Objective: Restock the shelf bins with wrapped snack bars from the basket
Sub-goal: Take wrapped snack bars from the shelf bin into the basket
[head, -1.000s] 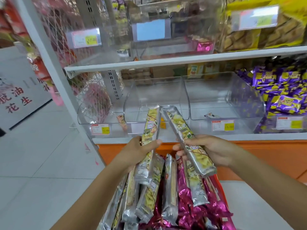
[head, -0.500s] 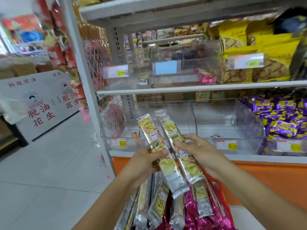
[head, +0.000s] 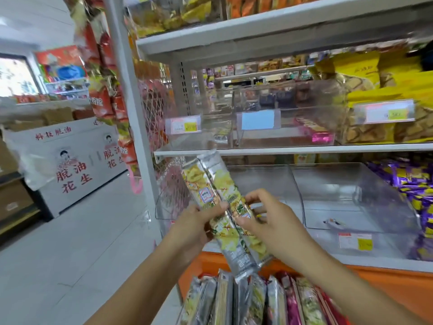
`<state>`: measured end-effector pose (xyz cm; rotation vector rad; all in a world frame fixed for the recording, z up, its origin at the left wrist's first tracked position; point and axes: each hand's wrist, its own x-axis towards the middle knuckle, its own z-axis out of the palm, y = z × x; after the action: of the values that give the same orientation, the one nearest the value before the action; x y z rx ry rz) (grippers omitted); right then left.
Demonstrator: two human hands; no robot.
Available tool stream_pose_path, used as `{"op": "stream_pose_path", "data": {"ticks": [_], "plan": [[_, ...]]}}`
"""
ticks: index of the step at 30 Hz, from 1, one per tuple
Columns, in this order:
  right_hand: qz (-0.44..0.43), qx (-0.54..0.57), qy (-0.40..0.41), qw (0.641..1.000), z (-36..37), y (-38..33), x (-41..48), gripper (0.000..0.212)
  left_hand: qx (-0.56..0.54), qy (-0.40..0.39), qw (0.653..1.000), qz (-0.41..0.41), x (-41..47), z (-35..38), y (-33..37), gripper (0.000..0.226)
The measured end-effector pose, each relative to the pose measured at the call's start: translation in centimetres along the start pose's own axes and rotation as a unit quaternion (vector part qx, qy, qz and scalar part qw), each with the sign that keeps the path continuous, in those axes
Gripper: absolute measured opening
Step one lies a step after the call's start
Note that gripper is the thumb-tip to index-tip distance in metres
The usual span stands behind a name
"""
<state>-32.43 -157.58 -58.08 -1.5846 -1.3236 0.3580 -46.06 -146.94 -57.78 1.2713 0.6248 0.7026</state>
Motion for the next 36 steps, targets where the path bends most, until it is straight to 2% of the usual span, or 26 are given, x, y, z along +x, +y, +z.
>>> {"op": "stream_pose_path", "data": {"ticks": [4, 7, 8, 12, 14, 15, 18, 19, 21, 22, 23, 25, 29, 32, 36], "plan": [[0.026, 0.075, 0.014, 0.997, -0.3, 0.4, 4.3, 0.029, -0.004, -0.016, 1.000, 0.008, 3.8, -1.1, 2.1, 0.048], [0.008, 0.087, 0.006, 0.996, -0.4, 0.6, 6.2, 0.031, 0.000, -0.019, 1.000, 0.014, 5.1, -1.4, 3.1, 0.051], [-0.004, 0.085, -0.001, 0.996, -0.6, 0.5, 6.5, 0.030, -0.001, -0.016, 1.000, 0.016, 5.3, -1.6, 3.2, 0.057], [-0.028, 0.051, -0.041, 0.997, -1.7, -1.1, 6.4, 0.020, -0.025, 0.020, 0.999, 0.010, 4.9, -2.0, 4.0, 0.106], [-0.023, 0.034, -0.061, 0.997, -1.9, -2.4, 5.8, 0.026, -0.038, 0.007, 0.999, 0.000, 4.3, -2.3, 4.8, 0.114], [-0.025, 0.018, -0.070, 0.997, -1.9, -3.1, 5.4, 0.028, -0.039, -0.001, 0.999, -0.007, 3.8, -2.2, 5.3, 0.108], [-0.032, -0.083, -0.101, 0.991, -1.4, -5.2, 4.2, 0.034, -0.041, -0.015, 0.999, -0.015, 2.8, -2.5, 6.4, 0.064], [-0.025, -0.126, -0.101, 0.987, -0.8, -5.8, 3.8, 0.048, -0.047, -0.015, 0.999, -0.020, 2.7, -2.6, 6.6, 0.052], [-0.026, -0.227, -0.075, 0.971, 0.9, -6.7, 3.5, 0.100, -0.063, -0.013, 0.998, -0.022, 2.5, -2.9, 7.0, 0.036], [-0.027, -0.280, -0.061, 0.958, 1.9, -7.1, 3.3, 0.119, -0.072, -0.010, 0.997, -0.020, 2.4, -3.1, 7.2, 0.032], [-0.035, -0.320, -0.042, 0.946, 2.8, -7.5, 3.3, 0.126, -0.082, -0.011, 0.996, -0.016, 2.1, -3.2, 7.4, 0.030], [-0.067, -0.341, 0.008, 0.938, 3.8, -8.0, 3.6, 0.113, -0.089, -0.008, 0.996, -0.003, 1.9, -3.8, 8.0, 0.032], [-0.081, -0.219, 0.042, 0.971, 3.8, -9.1, 5.3, 0.061, -0.072, -0.009, 0.997, 0.025, 2.3, -5.5, 9.1, 0.046], [-0.067, -0.191, 0.032, 0.979, 3.8, -10.2, 7.1, 0.048, -0.038, -0.025, 0.998, 0.041, 3.2, -6.7, 10.1, 0.045], [-0.065, -0.294, 0.034, 0.953, 2.3, -11.2, 10.5, 0.043, -0.054, -0.049, 0.997, 0.038, 4.4, -8.5, 11.4, 0.033]]}}
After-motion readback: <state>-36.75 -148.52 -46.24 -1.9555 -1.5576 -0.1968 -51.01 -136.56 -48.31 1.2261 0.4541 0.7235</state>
